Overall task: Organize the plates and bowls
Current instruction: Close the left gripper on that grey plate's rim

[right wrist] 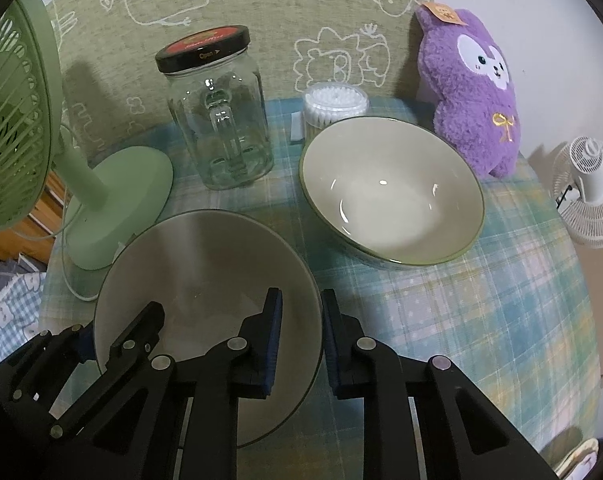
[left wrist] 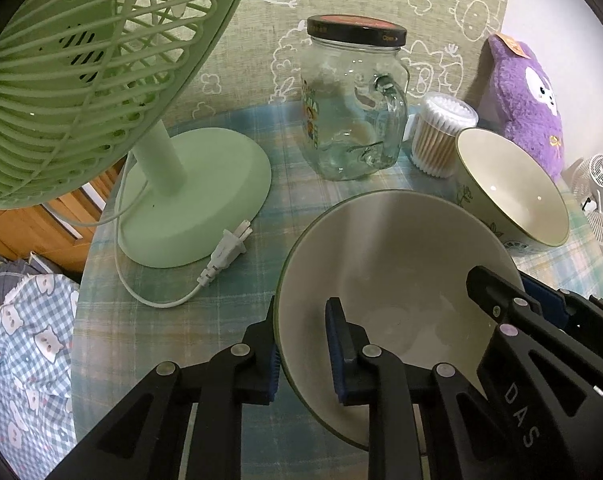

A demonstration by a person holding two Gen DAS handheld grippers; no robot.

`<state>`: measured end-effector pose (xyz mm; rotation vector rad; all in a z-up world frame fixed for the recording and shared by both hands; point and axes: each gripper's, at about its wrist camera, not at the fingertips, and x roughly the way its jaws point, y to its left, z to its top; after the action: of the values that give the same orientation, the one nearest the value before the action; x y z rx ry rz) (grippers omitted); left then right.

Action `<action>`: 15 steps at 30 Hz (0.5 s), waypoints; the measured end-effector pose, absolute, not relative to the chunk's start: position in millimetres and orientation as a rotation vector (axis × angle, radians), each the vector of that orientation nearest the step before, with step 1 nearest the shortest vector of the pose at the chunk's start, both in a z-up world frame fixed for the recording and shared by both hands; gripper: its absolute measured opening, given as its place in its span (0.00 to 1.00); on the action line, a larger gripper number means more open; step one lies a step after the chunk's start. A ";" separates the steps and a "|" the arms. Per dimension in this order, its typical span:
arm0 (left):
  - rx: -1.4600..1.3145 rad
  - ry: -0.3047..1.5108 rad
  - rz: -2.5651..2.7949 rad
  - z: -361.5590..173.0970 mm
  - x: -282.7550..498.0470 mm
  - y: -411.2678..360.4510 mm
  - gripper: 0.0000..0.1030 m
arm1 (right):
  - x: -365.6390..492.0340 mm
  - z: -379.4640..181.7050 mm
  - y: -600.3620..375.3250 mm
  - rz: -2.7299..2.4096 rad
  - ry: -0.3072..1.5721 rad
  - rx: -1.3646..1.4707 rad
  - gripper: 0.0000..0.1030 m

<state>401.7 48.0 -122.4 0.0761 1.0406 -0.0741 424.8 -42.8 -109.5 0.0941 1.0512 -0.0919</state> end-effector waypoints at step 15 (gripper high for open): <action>0.082 1.012 -0.074 -98.1 382.6 48.2 0.17 | 406.2 -85.4 -40.6 -0.076 1.029 0.076 0.22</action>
<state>382.6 48.2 -98.1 0.0817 1.0123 -0.0743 406.2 -40.6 -85.4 0.0760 1.0291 -0.0760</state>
